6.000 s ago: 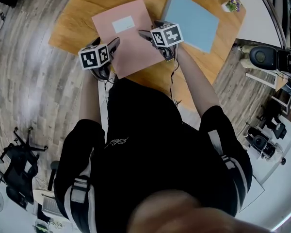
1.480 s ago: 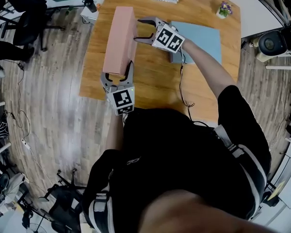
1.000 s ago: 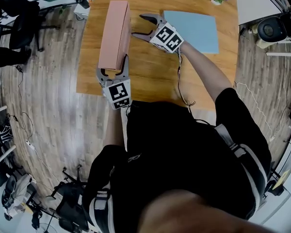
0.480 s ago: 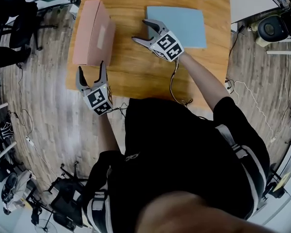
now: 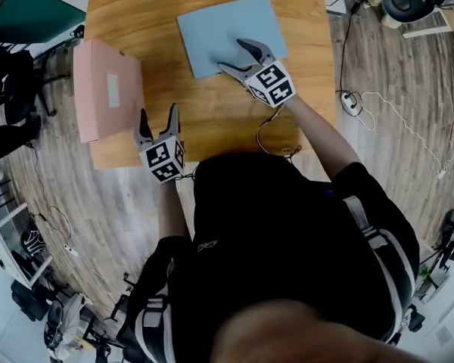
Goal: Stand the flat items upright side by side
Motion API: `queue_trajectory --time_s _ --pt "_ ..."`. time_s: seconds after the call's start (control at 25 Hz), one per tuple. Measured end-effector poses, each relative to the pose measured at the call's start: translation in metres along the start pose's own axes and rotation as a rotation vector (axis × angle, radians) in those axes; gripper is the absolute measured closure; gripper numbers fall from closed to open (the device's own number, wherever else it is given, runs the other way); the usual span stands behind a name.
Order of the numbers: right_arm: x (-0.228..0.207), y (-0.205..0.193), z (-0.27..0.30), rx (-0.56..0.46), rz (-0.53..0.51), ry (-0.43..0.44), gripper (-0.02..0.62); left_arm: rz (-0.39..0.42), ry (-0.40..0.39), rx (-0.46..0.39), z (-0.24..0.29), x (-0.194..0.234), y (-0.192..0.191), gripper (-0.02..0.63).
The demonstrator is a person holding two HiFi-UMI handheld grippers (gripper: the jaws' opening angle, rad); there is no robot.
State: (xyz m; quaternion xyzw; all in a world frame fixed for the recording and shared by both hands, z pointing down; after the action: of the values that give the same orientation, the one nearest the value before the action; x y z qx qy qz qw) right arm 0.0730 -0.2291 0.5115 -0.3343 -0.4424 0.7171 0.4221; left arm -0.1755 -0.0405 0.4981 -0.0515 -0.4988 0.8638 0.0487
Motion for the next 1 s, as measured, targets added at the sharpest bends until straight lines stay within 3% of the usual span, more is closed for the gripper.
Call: queue_trajectory --time_s 0.2,0.48,0.6,0.68,1.0 --pt "-0.042 -0.028 -0.049 0.025 0.067 -0.149 0.256 -0.022 -0.193 0.021 0.078 -0.044 0.031 0.229" --pt "-0.089 -0.065 -0.095 0.069 0.187 -0.252 0.255 -0.122 -0.335 0.185 0.157 -0.080 0.029 0.213" --pt "-0.116 -0.082 -0.093 0.087 0.293 -0.259 0.244 -0.234 -0.335 0.246 0.186 -0.078 0.024 0.200" --pt "-0.131 -0.090 -0.086 0.109 0.344 -0.254 0.239 -0.264 -0.323 0.269 0.201 -0.076 0.022 0.194" --pt "-0.174 -0.102 -0.036 0.234 0.464 -0.202 0.213 -0.216 -0.357 0.439 0.242 -0.086 0.010 0.174"
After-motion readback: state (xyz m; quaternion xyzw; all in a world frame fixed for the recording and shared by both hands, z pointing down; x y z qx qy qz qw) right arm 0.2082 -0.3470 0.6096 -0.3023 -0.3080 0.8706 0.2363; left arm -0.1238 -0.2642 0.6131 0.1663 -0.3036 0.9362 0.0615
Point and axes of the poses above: the fingertips, and each gripper's own axes: z forward along the fingers, x to its left, y out of its top, the point moved 9 cm from there along -z, backward along the fingers, and after that the axes turned 5 degrees about y, right-handed, at the moved point
